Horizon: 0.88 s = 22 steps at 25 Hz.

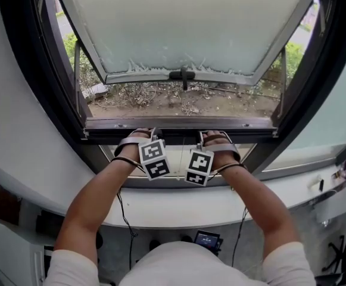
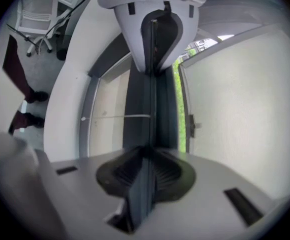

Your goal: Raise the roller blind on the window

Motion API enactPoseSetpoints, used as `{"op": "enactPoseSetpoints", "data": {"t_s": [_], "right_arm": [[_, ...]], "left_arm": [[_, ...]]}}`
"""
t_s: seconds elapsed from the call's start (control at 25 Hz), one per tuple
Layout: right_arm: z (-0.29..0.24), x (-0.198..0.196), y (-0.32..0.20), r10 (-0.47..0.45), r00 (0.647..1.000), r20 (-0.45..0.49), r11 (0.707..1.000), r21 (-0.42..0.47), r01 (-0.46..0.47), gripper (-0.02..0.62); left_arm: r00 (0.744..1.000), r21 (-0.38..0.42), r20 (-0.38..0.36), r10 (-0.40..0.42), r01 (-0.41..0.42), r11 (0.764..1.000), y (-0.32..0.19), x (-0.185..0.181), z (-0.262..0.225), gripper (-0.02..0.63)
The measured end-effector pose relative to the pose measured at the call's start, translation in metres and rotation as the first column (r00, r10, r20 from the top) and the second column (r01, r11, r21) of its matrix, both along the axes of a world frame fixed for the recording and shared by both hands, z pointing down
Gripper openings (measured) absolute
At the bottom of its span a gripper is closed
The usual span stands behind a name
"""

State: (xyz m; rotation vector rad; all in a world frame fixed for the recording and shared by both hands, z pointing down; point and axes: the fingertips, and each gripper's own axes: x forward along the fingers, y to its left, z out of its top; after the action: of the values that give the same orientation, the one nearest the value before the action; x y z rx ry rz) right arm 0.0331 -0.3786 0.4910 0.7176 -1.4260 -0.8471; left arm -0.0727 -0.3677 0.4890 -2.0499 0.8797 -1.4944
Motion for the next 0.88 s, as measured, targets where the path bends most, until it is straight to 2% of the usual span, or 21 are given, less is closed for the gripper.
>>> {"op": "enactPoseSetpoints", "data": {"t_s": [0.32,0.72,0.88], "right_arm": [[0.000,-0.002,0.000,0.003,1.000,0.025,1.000,-0.007,-0.002,0.074],[-0.012,0.000,0.003,-0.003,0.998,0.068,0.999,-0.037,0.005,0.074],[-0.021,0.001,0.004,-0.009,0.998,0.066,0.999,-0.031,0.011,0.074]], "left_arm": [[0.998,0.063,0.042,-0.048,0.045,0.997,-0.002,-0.002,0.000,0.067],[1.000,0.035,-0.012,-0.028,0.028,0.999,0.004,-0.001,-0.009,0.068],[1.000,0.054,-0.018,-0.019,0.020,0.998,0.005,0.000,-0.018,0.069]]}}
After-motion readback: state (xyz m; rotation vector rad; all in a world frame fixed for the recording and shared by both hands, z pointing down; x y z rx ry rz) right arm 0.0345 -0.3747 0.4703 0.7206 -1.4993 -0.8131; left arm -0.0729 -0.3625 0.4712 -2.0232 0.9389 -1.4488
